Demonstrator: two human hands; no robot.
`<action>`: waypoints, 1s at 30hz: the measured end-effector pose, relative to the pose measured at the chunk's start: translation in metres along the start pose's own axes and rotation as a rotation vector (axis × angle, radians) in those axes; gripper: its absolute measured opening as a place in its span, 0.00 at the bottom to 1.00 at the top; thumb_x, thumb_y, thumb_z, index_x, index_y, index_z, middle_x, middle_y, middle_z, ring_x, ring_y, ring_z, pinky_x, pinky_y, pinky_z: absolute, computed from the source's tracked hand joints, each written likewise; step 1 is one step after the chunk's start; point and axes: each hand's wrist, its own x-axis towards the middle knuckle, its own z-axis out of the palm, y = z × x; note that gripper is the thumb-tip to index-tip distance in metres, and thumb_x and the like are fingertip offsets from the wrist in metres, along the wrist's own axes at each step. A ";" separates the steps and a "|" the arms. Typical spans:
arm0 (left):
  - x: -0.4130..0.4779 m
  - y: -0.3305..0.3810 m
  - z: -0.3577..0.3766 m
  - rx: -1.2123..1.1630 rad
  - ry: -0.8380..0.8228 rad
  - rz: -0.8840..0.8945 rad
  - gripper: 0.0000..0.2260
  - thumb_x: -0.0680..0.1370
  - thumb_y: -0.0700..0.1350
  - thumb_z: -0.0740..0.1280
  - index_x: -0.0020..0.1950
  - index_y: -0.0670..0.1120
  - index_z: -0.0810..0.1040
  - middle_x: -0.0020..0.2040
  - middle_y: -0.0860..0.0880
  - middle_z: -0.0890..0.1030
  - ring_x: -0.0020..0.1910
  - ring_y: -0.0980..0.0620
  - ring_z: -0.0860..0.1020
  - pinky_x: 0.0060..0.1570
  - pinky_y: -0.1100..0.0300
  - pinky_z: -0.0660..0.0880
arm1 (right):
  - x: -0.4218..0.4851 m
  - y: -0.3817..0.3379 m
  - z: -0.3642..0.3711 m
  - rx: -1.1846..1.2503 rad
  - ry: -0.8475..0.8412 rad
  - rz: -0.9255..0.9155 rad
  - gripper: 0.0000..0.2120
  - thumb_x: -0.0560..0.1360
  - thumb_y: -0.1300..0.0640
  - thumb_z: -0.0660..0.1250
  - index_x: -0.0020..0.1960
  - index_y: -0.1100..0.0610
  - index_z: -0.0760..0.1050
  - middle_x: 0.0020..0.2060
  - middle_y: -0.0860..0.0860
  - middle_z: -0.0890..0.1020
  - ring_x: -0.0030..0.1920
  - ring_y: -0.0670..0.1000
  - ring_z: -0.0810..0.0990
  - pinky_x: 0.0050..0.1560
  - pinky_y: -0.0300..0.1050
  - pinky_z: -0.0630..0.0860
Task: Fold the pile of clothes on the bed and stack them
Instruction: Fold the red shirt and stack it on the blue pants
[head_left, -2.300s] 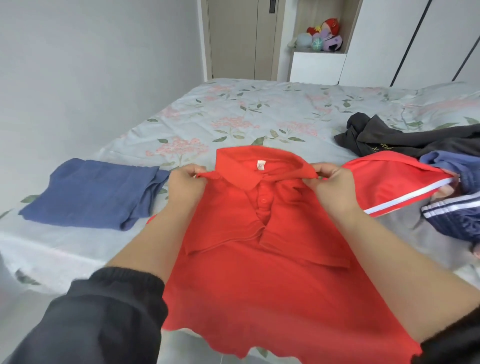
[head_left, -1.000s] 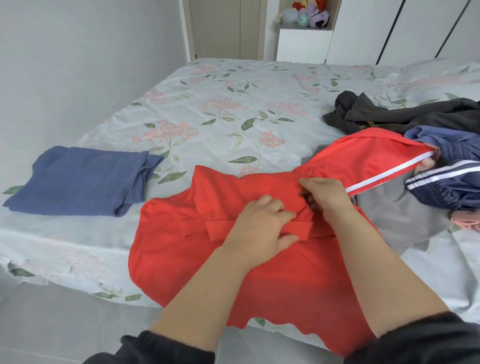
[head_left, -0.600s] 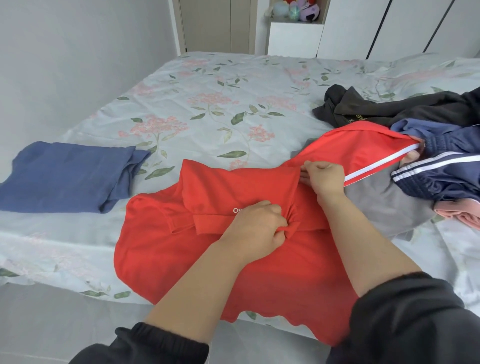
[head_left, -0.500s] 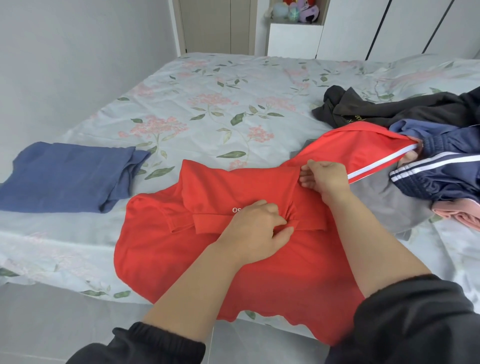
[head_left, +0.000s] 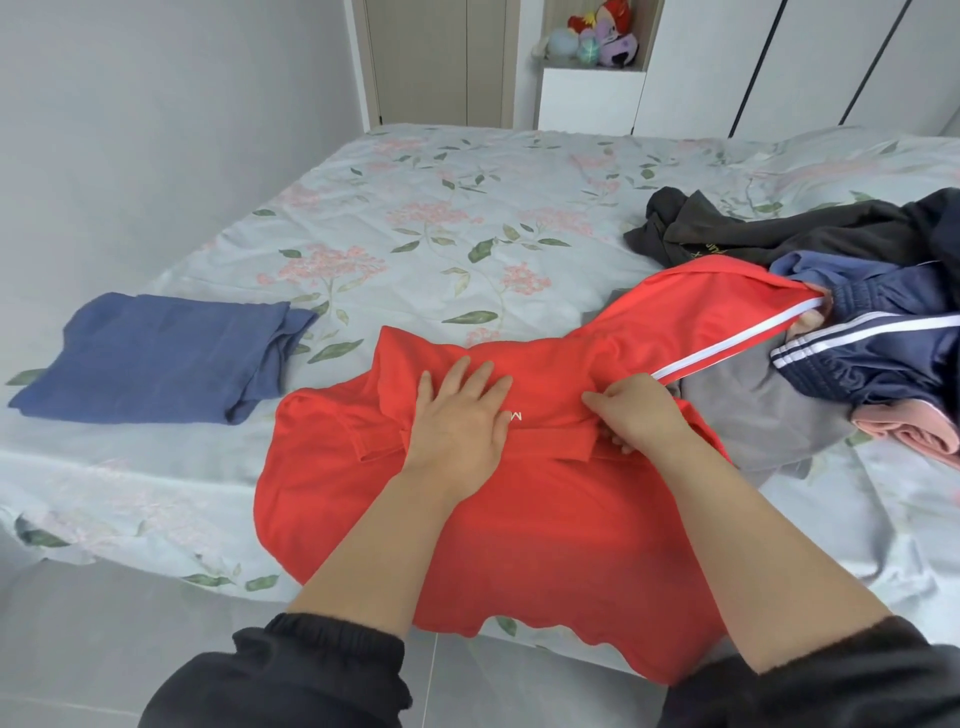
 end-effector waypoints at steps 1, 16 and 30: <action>0.001 -0.006 -0.004 -0.016 0.054 -0.061 0.21 0.82 0.51 0.53 0.75 0.52 0.63 0.76 0.51 0.62 0.76 0.49 0.52 0.72 0.42 0.47 | -0.001 -0.002 0.003 -0.101 0.064 -0.023 0.16 0.78 0.52 0.63 0.36 0.60 0.74 0.32 0.56 0.78 0.36 0.58 0.79 0.37 0.47 0.74; 0.014 -0.078 -0.020 -0.744 0.264 -0.798 0.21 0.77 0.39 0.65 0.70 0.44 0.70 0.40 0.51 0.76 0.47 0.48 0.75 0.48 0.61 0.67 | 0.002 0.004 0.042 -0.480 0.062 -0.399 0.27 0.81 0.42 0.48 0.77 0.50 0.53 0.77 0.46 0.51 0.77 0.48 0.45 0.74 0.59 0.42; 0.023 -0.054 0.005 -0.005 -0.289 -0.328 0.25 0.82 0.58 0.44 0.78 0.54 0.52 0.79 0.54 0.50 0.78 0.51 0.44 0.72 0.41 0.40 | 0.008 -0.006 0.051 -0.576 0.081 -0.382 0.27 0.81 0.44 0.47 0.78 0.50 0.50 0.78 0.46 0.49 0.77 0.47 0.45 0.73 0.61 0.42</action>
